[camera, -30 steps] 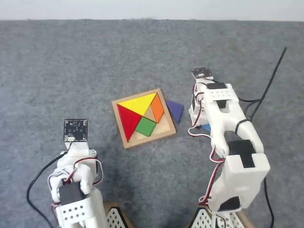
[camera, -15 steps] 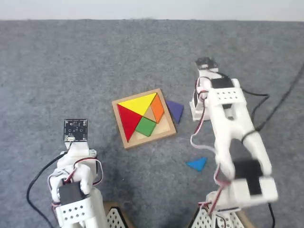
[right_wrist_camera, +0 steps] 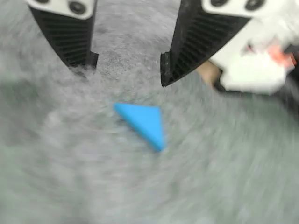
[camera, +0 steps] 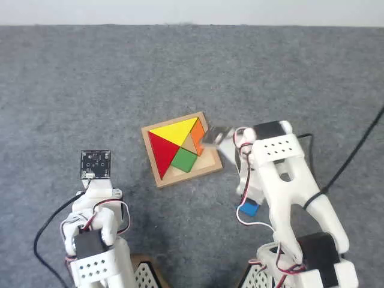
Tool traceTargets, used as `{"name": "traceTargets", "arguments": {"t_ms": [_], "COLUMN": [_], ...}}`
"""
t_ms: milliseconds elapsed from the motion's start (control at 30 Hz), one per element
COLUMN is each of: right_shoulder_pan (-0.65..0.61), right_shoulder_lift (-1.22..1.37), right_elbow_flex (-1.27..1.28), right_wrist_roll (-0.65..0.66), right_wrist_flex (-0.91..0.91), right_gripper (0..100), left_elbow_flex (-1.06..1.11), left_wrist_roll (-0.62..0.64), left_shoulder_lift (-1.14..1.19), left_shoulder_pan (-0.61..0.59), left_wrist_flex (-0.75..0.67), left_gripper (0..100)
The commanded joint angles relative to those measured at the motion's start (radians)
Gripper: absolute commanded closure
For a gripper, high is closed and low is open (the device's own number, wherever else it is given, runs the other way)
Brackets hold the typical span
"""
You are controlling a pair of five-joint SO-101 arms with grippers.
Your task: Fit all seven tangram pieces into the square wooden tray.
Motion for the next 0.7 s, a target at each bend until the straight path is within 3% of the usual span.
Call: {"name": "traceTargets", "arguments": {"t_ms": [0,467,667], "right_shoulder_pan": [0.036,-0.051,-0.058], "right_shoulder_lift": [0.036,0.145,0.153], "right_elbow_flex": [0.040,0.232,0.270], "right_wrist_roll": [0.269,0.347,0.351], "right_wrist_flex": [0.005,-0.329,-0.367], "right_gripper": [76.4,76.4,76.8], "left_elbow_flex": [-0.008,-0.008,-0.008], "left_wrist_roll": [-0.009,-0.009,-0.009], "left_shoulder_lift": [-0.018,-0.018,-0.018], "left_shoulder_pan": [-0.003,-0.003,-0.003], "left_wrist_flex": [0.005,0.005,0.005], "left_gripper": [98,98,98]}}
